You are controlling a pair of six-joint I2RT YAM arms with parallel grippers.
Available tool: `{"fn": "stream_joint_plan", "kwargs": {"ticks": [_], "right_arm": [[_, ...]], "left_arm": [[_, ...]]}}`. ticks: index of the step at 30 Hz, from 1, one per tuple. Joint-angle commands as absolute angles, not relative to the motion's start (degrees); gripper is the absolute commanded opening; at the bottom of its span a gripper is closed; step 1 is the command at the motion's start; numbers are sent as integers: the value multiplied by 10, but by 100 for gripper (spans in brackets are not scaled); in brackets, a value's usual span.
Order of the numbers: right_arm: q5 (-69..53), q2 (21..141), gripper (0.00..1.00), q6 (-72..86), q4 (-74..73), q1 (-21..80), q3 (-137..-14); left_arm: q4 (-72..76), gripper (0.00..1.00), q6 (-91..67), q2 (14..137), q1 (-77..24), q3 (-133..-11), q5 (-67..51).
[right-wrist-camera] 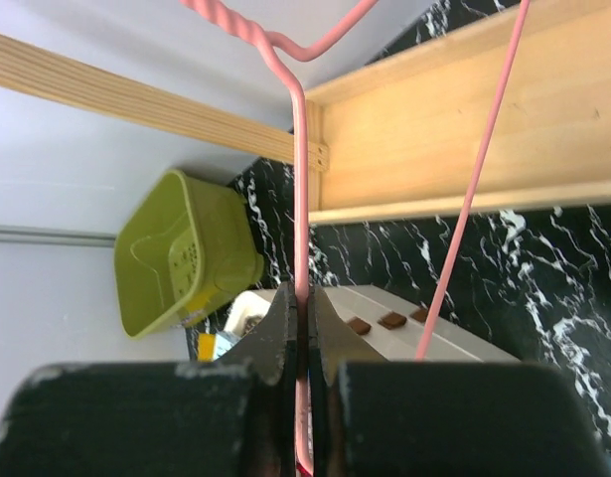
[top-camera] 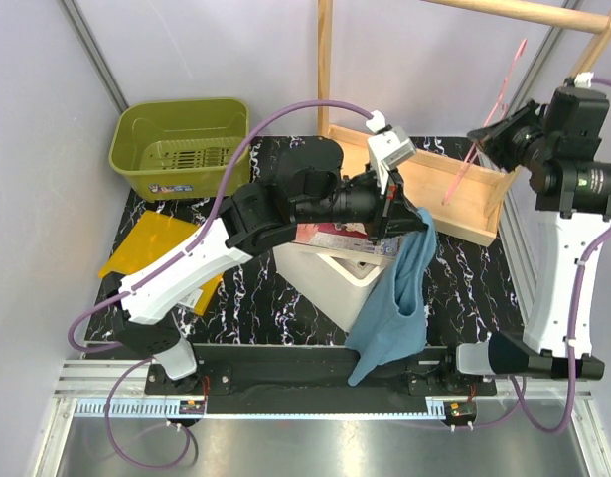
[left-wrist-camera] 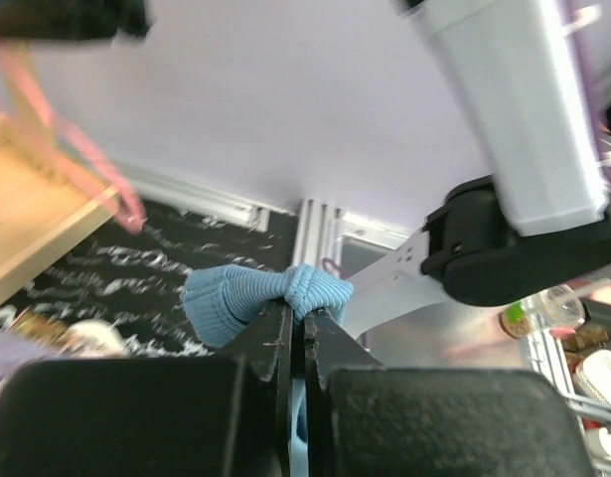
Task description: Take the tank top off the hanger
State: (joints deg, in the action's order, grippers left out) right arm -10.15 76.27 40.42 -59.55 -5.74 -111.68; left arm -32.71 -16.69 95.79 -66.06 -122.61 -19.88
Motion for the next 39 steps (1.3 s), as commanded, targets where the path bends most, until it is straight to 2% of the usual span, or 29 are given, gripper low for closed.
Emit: {"fn": "stream_joint_plan", "kwargs": {"ticks": [1,9,14,22,28,33,39], "right_arm": [[-102,801,0,411,-555,-56,-1218],[-113,932,0,439,-552,-56,-1409],[-101,981,0,479,-552,-57,-1449],[-53,978,0,492,-542,-60,-1395],[-57,938,0,489,-532,-61,-1303],[-70,906,0,470,-516,-61,-1224],[-73,868,6,461,-504,-61,-1160]], "left_arm": [[-292,0,-190,913,-632,-1194,-178],[-293,0,-189,866,-620,-1146,-178],[-293,0,-200,803,-596,-1080,-162],[-308,0,-216,709,-556,-983,-130],[-356,0,-225,651,-527,-937,-79],[-419,0,-228,609,-458,-934,-51],[-462,0,-247,570,-383,-926,-22]]}}
